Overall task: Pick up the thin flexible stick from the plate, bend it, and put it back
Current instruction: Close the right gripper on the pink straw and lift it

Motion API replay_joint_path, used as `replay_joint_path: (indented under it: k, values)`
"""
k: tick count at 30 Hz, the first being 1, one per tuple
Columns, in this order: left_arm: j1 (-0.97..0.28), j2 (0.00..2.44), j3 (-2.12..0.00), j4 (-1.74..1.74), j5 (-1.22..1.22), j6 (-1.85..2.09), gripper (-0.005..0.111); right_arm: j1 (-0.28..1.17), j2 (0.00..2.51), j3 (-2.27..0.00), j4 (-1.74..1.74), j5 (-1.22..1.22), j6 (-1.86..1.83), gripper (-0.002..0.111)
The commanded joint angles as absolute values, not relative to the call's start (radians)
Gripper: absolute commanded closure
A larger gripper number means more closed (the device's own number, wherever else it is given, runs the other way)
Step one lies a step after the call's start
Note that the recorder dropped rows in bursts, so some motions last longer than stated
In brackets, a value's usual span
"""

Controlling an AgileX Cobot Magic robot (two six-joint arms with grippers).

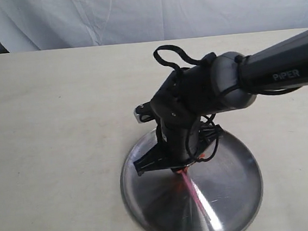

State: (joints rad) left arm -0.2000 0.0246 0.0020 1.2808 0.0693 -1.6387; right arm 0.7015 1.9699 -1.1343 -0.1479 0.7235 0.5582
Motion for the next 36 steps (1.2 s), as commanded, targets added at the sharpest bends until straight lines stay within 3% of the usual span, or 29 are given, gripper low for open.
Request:
replay_joint_path:
  k: [1, 18, 22, 27, 36]
  values:
    - [-0.201, 0.024, 0.000, 1.286, 0.076, -1.638, 0.107, 0.698, 1.879, -1.127, -0.209, 0.753, 0.546, 0.109]
    - [-0.201, 0.024, 0.000, 1.286, 0.074, -1.638, 0.107, 0.698, 1.754, -1.078, -0.310, 0.791, 0.545, 0.109]
    - [-0.201, 0.024, 0.000, 1.286, 0.074, -1.638, 0.107, 0.698, 1.657, -0.913, -0.307, 0.673, 0.585, 0.109]
    - [-0.201, 0.024, 0.000, 1.286, 0.074, -1.638, 0.107, 0.768, 1.516, -0.634, -0.170, 0.344, 0.619, 0.109]
    - [-0.201, 0.024, 0.000, 1.286, 0.074, -1.638, 0.107, 0.781, 1.428, -0.624, -0.200, 0.358, 0.500, 0.109]
